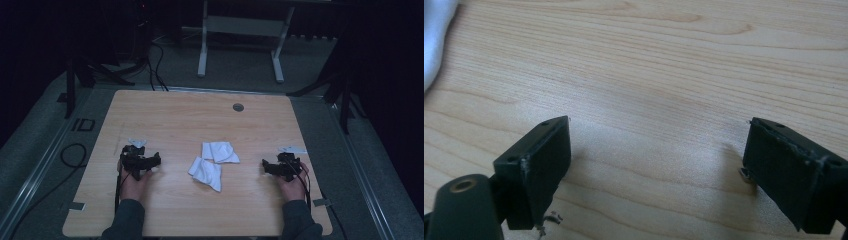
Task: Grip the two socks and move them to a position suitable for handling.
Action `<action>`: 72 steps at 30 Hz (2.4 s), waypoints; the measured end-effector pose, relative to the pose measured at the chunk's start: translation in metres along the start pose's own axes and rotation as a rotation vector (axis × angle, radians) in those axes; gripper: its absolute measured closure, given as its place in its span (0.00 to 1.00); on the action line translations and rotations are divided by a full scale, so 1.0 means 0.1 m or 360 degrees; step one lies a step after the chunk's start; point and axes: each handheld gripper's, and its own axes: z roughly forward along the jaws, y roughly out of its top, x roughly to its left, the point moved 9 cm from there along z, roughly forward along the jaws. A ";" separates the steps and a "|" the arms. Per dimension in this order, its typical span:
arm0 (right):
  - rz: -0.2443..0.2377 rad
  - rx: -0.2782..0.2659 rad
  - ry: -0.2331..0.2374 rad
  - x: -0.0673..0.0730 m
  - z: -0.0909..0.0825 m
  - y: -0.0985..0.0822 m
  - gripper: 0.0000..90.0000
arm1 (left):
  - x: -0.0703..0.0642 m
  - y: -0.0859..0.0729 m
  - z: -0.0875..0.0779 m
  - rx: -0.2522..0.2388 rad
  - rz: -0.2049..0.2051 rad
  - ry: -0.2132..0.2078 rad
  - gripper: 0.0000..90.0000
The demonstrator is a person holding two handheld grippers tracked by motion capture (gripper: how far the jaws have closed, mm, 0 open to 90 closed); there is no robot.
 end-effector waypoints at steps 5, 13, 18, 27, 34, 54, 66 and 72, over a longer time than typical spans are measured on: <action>0.0001 -0.0001 -0.0001 0.00 0.00 0.00 0.13 | 0.00 0.00 0.00 0.0002 0.0002 0.0000 0.15; 0.0016 -0.0010 -0.0016 0.00 -0.02 -0.01 0.17 | 0.00 0.00 0.00 0.0001 0.0004 -0.0001 0.15; 0.0019 0.0024 -0.0021 0.00 -0.07 -0.01 0.39 | 0.00 0.00 0.00 -0.0001 0.0004 -0.0002 0.15; 0.0043 0.0023 0.0033 -0.01 -0.16 -0.03 0.75 | 0.00 0.00 0.00 0.0000 0.0004 -0.0003 0.15; -0.0072 0.0000 0.0066 0.16 -0.28 0.02 0.88 | 0.00 0.00 0.00 -0.0001 0.0004 -0.0002 0.15; -0.0405 0.0044 0.0320 1.11 -0.39 0.05 0.99 | 0.00 0.00 0.00 0.0001 0.0005 -0.0003 0.15; -0.0572 0.0041 0.0510 1.82 -0.40 0.12 0.95 | 0.00 0.00 0.00 0.0001 0.0004 -0.0003 0.15; -0.0597 0.0034 0.0553 2.11 -0.29 0.22 0.84 | 0.00 0.00 0.00 0.0001 0.0004 -0.0003 0.15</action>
